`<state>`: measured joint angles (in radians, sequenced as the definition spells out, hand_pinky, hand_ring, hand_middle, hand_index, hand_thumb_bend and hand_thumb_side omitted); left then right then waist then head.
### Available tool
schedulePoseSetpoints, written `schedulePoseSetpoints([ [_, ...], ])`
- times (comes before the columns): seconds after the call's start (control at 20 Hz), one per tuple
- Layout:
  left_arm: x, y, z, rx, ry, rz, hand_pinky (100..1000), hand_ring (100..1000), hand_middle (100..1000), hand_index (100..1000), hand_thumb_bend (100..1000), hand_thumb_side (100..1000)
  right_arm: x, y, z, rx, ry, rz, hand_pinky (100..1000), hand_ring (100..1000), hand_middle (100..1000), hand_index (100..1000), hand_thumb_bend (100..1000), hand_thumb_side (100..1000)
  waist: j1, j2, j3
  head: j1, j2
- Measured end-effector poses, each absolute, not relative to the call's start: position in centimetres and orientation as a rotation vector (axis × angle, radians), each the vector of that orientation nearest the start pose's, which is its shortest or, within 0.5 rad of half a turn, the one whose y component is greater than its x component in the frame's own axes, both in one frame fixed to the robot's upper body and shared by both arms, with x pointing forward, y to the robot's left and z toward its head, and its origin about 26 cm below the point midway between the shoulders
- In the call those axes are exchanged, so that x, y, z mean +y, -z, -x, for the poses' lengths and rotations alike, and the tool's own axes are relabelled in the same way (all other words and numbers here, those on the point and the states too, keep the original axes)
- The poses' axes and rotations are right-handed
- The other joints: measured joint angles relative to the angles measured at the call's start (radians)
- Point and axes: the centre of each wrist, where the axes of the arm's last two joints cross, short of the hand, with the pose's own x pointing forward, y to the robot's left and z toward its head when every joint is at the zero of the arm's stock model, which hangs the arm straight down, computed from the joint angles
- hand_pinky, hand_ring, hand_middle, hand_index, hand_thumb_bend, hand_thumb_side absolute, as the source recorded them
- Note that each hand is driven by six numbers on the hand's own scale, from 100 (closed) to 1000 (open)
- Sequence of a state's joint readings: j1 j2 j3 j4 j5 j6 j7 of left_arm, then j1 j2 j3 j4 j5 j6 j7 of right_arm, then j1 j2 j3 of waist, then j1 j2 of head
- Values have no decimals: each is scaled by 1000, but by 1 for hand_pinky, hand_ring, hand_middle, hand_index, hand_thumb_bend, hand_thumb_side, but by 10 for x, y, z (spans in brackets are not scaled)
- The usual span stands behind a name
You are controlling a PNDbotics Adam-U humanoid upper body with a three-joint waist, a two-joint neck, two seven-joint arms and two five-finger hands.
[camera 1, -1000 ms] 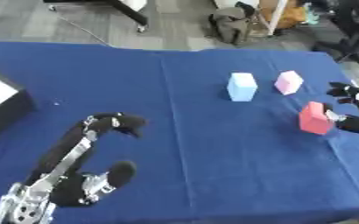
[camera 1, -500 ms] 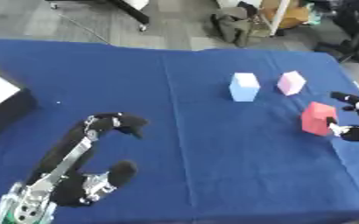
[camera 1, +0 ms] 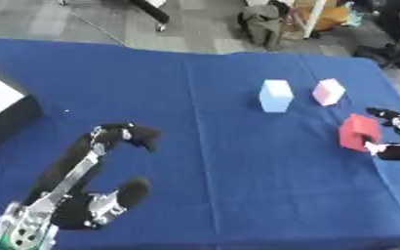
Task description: Pick up the objects with one hand, pass them to the other hand, and then place them into the box on the other side of the table.
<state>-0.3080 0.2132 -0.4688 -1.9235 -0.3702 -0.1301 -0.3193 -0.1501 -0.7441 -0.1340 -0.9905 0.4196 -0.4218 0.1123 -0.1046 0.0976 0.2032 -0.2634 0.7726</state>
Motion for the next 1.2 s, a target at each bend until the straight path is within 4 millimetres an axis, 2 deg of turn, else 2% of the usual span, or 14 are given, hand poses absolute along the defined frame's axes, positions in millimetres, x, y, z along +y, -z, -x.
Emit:
schedulePoseSetpoints([
  [0.5, 132, -148, -280, -2141, 1278, 133, 713, 684, 582, 813, 530, 989, -534, -23, -263, -1235, -890, 828, 910, 979, 919, 1000, 100, 363, -9, 9, 23, -4, 0],
  [0.6, 132, -148, -280, -2141, 1278, 134, 713, 684, 582, 813, 529, 990, -535, -22, -262, -1225, -890, 833, 896, 949, 865, 1000, 100, 336, -10, 9, 24, -4, 0],
  [0.65, 132, -148, -279, -2141, 1278, 134, 713, 684, 582, 813, 529, 991, -535, -22, -262, -1222, -889, 836, 886, 923, 799, 1000, 100, 283, -11, 9, 24, -5, 0],
  [0.8, 132, -148, -280, -2140, 1278, 134, 713, 685, 582, 813, 529, 991, -536, -23, -262, -1224, -883, 845, 858, 870, 643, 925, 100, 241, -13, 9, 24, -5, 0],
  [0.85, 132, -148, -279, -2140, 1278, 134, 713, 685, 582, 813, 529, 991, -536, -23, -263, -1231, -879, 851, 839, 840, 566, 861, 100, 219, -12, 8, 24, -5, 0],
  [0.9, 132, -148, -279, -2139, 1278, 134, 713, 685, 582, 813, 529, 992, -535, -23, -263, -1242, -871, 858, 828, 826, 531, 819, 100, 208, -12, 8, 24, -6, 0],
  [0.95, 132, -148, -279, -2139, 1278, 134, 713, 685, 582, 813, 529, 993, -535, -24, -263, -1256, -862, 867, 807, 798, 475, 738, 100, 198, -11, 8, 23, -6, 0],
  [1.1, 133, -147, -279, -2135, 1276, 135, 712, 685, 581, 813, 526, 1000, -535, -26, -263, -1322, -826, 907, 776, 753, 390, 646, 100, 227, -5, 4, 15, -5, 0],
  [1.2, 133, -145, -278, -2127, 1270, 137, 712, 685, 581, 812, 526, 1000, -532, -29, -264, -1384, -805, 929, 769, 744, 373, 632, 100, 266, -4, -4, 10, -2, 0],
])
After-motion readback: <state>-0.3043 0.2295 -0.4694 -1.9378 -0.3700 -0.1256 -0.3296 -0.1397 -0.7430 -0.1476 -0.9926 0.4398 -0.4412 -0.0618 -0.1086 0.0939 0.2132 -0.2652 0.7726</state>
